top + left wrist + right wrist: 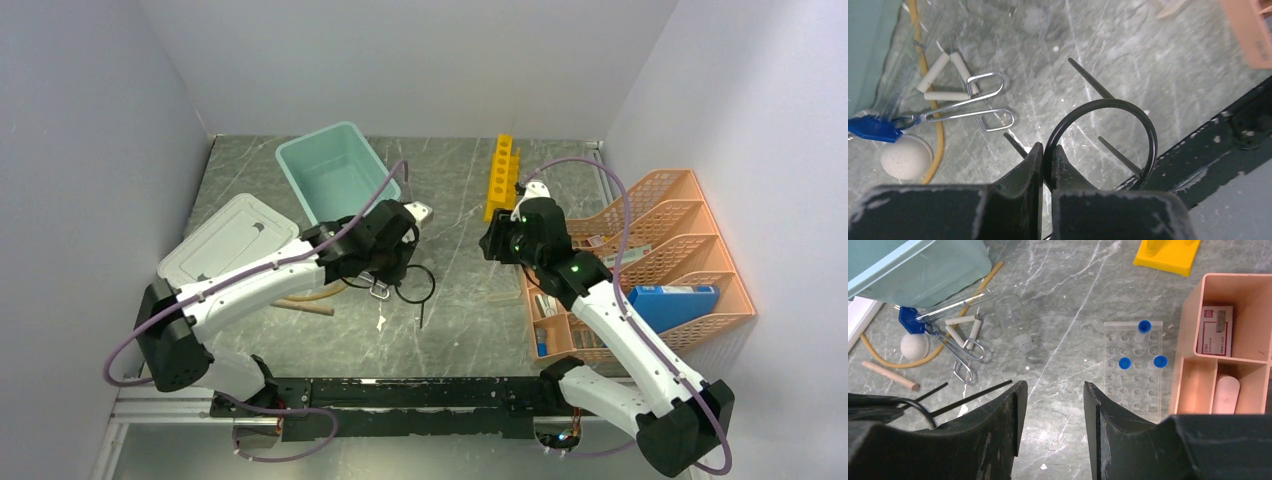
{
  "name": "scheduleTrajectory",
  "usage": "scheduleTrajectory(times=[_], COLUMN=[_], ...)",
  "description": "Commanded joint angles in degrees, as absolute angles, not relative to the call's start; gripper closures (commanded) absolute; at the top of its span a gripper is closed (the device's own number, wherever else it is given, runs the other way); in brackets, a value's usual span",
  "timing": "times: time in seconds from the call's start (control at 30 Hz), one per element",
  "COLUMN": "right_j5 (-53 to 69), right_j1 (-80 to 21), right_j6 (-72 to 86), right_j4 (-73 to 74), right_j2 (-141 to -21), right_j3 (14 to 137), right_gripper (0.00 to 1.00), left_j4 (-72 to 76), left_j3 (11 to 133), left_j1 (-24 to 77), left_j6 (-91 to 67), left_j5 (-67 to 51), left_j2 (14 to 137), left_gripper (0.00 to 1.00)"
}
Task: Organize the chemistry lab equipment
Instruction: Pick up the chemistry item at the center of the board.
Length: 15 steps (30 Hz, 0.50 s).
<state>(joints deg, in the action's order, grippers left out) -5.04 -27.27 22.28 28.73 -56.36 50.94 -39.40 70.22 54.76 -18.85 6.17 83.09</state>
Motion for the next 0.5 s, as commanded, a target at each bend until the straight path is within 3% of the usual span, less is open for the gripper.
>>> scheduleTrajectory(times=[0.0,0.47], right_j5=[-5.77,-6.01], right_j1=[-26.81,-26.81], right_j6=[22.91,24.14], right_j4=[30.26,31.74], right_j2=[-54.96,-51.66], right_j3=[51.52,50.96], right_gripper=[0.51,0.51], left_j4=[-41.4,-51.55], left_j3=[77.91,104.13], left_j1=[55.21,50.48], left_j6=[-18.2,-13.55], left_j5=[4.55,14.81], left_j2=[79.56,87.01], left_gripper=[0.95,0.95])
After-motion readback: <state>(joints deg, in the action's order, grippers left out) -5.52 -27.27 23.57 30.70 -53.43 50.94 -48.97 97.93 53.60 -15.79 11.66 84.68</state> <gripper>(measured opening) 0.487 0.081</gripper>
